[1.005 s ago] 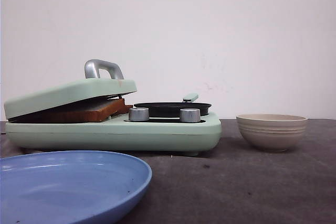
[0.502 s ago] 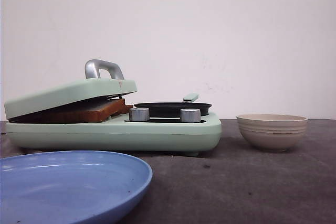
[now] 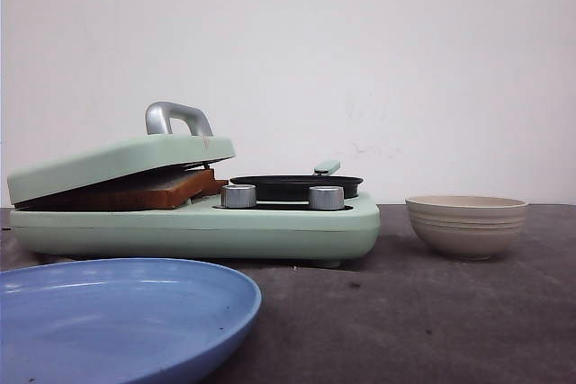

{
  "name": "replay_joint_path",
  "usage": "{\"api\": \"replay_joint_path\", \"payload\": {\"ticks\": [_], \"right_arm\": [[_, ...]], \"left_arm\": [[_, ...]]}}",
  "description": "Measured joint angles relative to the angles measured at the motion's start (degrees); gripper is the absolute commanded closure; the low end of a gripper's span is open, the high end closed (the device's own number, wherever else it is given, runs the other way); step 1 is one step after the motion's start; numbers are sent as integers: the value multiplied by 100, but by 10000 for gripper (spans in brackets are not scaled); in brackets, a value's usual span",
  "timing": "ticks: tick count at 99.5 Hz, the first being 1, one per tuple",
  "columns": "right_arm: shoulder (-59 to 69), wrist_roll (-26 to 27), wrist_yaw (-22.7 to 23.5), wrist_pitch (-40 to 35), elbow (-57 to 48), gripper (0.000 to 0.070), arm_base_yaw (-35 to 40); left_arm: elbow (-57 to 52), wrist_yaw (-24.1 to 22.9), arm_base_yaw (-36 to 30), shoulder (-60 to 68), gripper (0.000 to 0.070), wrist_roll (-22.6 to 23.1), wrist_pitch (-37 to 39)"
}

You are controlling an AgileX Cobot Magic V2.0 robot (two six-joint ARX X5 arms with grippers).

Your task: Make breakfast with bread and shrimp

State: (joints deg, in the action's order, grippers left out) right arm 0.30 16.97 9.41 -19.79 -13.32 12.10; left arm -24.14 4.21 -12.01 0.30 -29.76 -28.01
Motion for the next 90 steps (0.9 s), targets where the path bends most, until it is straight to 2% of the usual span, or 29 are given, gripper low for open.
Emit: {"api": "replay_joint_path", "payload": {"ticks": [19, 27, 34, 40, 49, 63, 75, 90], "right_arm": [[0, 0, -2, 0, 0, 700, 0], [0, 0, -2, 2, 0, 700, 0], [0, 0, -2, 2, 0, 700, 0], [0, 0, -2, 2, 0, 700, 0], [0, 0, 0, 2, 0, 700, 0], [0, 0, -2, 4, 0, 700, 0], [0, 0, -2, 9, 0, 700, 0], [0, 2, -2, 13, 0, 700, 0]], "left_arm": [[0, 0, 13, 0, 684, -2, -13], [0, -39, 120, -2, 684, 13, -245], [0, -173, 306, 0, 684, 173, -466], [17, -404, 531, 0, 684, 501, -428], [190, -584, 935, -2, 684, 1167, -74], [772, -522, 1687, -2, 684, 2020, 619], [1362, -184, 2157, -2, 684, 2404, 1469], [2096, 9, 2240, -2, 684, 2566, 2500]]}}
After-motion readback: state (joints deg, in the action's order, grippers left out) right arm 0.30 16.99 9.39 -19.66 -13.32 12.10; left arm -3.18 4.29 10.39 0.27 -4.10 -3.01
